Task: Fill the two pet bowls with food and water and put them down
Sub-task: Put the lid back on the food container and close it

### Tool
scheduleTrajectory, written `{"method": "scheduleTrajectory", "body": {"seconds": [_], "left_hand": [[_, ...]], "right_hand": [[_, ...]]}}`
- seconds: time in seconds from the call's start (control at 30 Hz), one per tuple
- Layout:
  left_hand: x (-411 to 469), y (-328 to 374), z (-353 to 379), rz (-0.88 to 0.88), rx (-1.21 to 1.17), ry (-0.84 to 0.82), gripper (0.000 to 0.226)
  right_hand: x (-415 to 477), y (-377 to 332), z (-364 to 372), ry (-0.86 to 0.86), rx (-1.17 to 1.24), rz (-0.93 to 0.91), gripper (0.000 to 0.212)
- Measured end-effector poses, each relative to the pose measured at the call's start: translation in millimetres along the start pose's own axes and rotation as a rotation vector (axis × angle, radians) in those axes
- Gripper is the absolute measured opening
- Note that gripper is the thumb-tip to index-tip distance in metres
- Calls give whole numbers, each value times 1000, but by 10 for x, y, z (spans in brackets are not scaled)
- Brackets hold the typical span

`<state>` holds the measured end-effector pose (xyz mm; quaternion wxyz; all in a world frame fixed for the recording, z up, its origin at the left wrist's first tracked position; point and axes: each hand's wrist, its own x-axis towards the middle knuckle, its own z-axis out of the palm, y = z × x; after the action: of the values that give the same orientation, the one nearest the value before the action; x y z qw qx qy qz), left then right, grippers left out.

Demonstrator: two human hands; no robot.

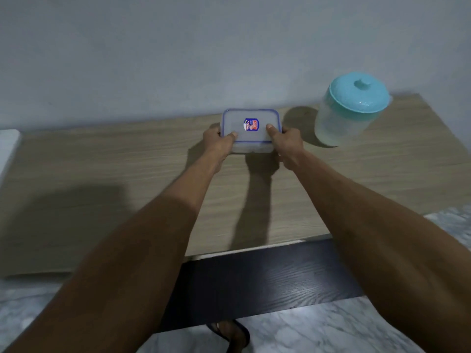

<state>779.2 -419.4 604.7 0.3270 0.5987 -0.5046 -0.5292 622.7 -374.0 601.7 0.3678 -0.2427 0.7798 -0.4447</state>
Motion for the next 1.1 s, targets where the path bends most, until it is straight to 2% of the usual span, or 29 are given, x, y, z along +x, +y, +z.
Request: {"method": "scheduleTrajectory", "body": {"seconds": [0.13,0.3,0.43,0.57,0.73,0.87,0.93,1.1], "left_hand": [[-343,29,-55,28,4,24,12],[-884,5,-192,53,37,76,19],[-1538,-22,-290,78,32,134,25],[-2254,-146,-404,99,6,177,28],[-3000,-453,-590,96,18,203,34],[-3407,-826,-713,99,26,220,29],[-3488,-1085,-764,80,21,208,27],[-3290,-1786,-880,76,19,202,31]], "right_hand": [[-227,103,-125,-3,37,-25,38],[-822,161,-383,-69,82,-34,37],[-1384,241,-634,-115,97,-67,28],[-1976,451,-859,-155,101,-103,29],[-2596,813,-974,-169,76,-152,26],[-2991,1224,-910,-145,110,-131,25],[-3107,1449,-825,-127,121,-114,16],[-3038,1975,-394,-112,98,-111,17]]}}
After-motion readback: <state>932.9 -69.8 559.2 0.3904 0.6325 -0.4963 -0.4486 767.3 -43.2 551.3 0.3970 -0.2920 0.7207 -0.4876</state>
